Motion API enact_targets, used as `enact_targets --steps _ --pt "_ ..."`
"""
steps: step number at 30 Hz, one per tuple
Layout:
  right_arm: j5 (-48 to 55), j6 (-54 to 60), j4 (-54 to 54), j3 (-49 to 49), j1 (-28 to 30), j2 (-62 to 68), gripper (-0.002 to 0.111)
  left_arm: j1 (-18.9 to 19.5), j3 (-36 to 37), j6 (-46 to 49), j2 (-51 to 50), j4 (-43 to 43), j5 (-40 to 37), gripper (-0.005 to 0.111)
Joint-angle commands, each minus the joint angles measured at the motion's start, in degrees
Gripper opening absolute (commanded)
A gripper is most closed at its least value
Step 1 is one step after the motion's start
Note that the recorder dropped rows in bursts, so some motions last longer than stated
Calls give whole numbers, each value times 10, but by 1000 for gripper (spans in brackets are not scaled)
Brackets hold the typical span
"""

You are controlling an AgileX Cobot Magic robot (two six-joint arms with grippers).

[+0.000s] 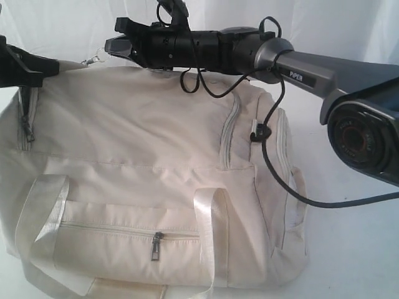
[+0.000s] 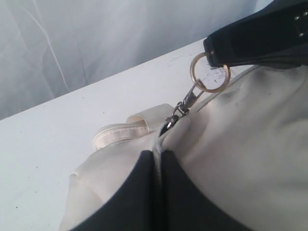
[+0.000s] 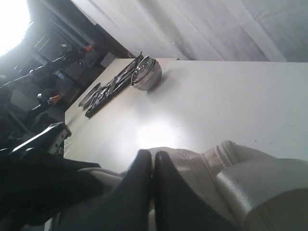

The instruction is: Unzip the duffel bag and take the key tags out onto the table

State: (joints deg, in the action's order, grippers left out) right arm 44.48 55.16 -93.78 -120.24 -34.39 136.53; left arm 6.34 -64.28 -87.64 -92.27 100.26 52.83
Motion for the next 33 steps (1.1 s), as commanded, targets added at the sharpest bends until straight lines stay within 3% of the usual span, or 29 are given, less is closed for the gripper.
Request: enact_targets --steps 1,14,23,28,33 --pt "16 -22 29 -3 21 -28 0 9 -2 -3 13 -3 -18 0" --pt "50 -107 133 -3 45 -37 0 12 -2 -3 13 -3 -20 0" --pt "88 -153 160 -2 64 -44 0 49 -2 -10 13 -3 -4 0" --pt "118 -168 188 -2 70 -56 0 49 -2 -10 13 -3 -7 0" --pt "142 -195 231 22 123 -97 0 49 -2 -10 13 -3 -13 0"
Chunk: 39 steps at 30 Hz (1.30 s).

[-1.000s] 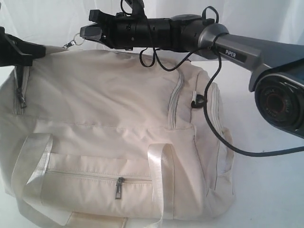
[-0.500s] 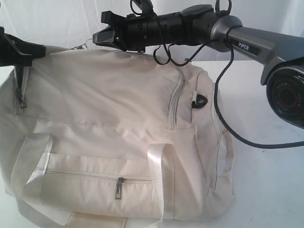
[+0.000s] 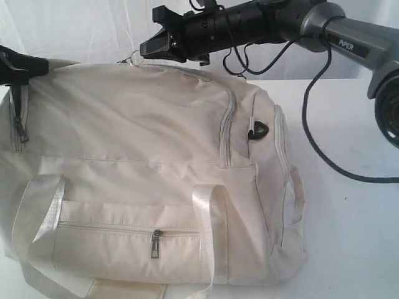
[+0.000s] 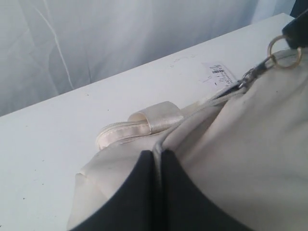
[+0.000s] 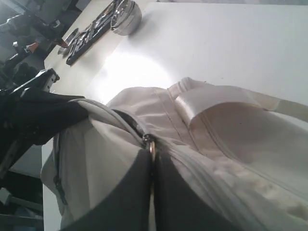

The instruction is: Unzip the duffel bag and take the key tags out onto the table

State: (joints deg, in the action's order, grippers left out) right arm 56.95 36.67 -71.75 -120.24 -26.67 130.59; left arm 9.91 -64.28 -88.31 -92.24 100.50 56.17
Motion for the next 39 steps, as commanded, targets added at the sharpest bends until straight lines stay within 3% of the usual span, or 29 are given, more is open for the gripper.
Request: enact_targets --steps 1,8,12,14,21,23,31,39 --pt "21 -10 11 36 55 -44 0 14 -2 -3 13 -5 -46 0" --pt "60 -5 8 124 107 -71 0 14 -2 -1 13 -5 -8 0" --pt "60 36 -124 124 94 -71 1 14 -1 0 13 -5 80 0" --pt "42 71 -175 124 68 -71 8 14 11 -2 13 -5 108 0" --pt "-49 98 -176 124 -22 -53 45 14 79 11 13 -5 112 0" --pt "-68 100 -176 124 -36 -47 51 14 96 14 13 -5 112 0" --pt "-196 132 -180 124 -98 -28 52 14 148 48 13 -5 111 0" --pt "-165 60 -129 124 -110 -1 52 14 149 48 13 -5 112 0"
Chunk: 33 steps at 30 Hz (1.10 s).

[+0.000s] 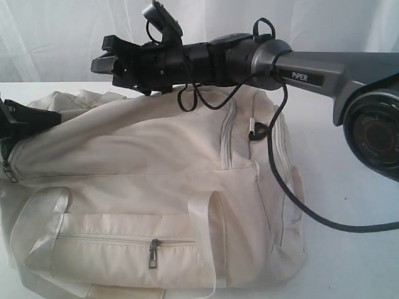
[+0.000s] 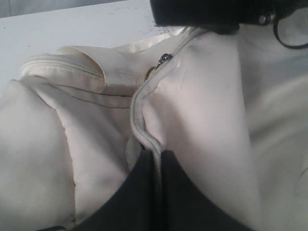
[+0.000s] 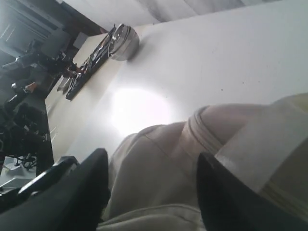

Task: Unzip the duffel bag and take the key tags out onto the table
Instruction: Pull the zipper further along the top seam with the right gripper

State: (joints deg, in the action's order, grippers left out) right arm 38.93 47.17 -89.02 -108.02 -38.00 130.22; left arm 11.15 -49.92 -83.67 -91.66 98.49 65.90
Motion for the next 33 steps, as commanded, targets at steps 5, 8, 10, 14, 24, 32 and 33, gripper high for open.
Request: enact_targets --steps 5,8,10,14,24,32,33 --pt "44 -165 168 1 17 3 52 1 6 10 7 15 15 0" --pt "84 -221 227 1 28 3 52 1 6 12 7 15 14 0" --pt "96 -247 250 3 33 3 52 1 6 12 7 15 10 0" --pt "105 -254 259 9 33 3 52 1 6 12 7 15 1 0" --pt "112 -249 254 7 34 3 52 1 6 12 7 15 3 0" --pt "38 -249 260 7 43 0 52 1 6 12 7 15 3 0" --pt "27 -249 259 7 40 0 52 1 6 12 7 15 3 0"
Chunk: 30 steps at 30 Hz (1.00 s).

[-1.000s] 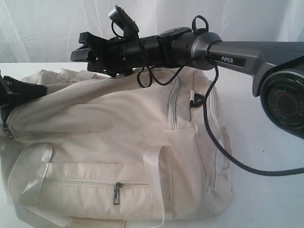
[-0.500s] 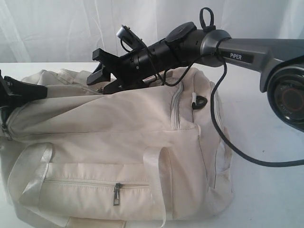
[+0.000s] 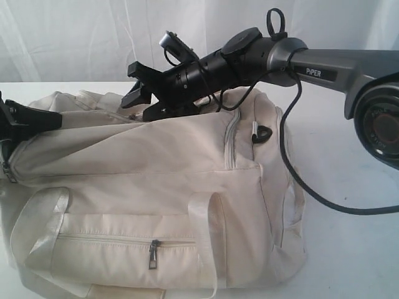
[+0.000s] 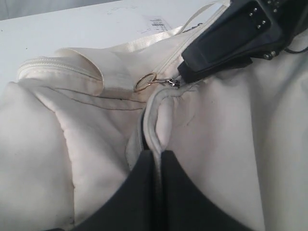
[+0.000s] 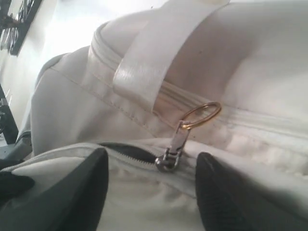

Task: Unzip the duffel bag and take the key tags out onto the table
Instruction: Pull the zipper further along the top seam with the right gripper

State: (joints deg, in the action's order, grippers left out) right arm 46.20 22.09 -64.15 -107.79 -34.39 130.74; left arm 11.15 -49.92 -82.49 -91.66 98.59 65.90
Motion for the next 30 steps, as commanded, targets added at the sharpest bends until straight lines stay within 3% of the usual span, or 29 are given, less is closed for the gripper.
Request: enact_targets --steps 1,9,15,30 --pt "-62 2 11 4 2 -5 52 1 6 1 7 14 3 0" --pt "-126 43 -75 4 -12 -5 52 1 6 1 7 14 4 0" --pt "-177 47 -81 4 -22 0 52 1 6 1 7 14 3 0" --pt "-75 -33 -51 4 -36 48 52 1 6 1 7 14 4 0"
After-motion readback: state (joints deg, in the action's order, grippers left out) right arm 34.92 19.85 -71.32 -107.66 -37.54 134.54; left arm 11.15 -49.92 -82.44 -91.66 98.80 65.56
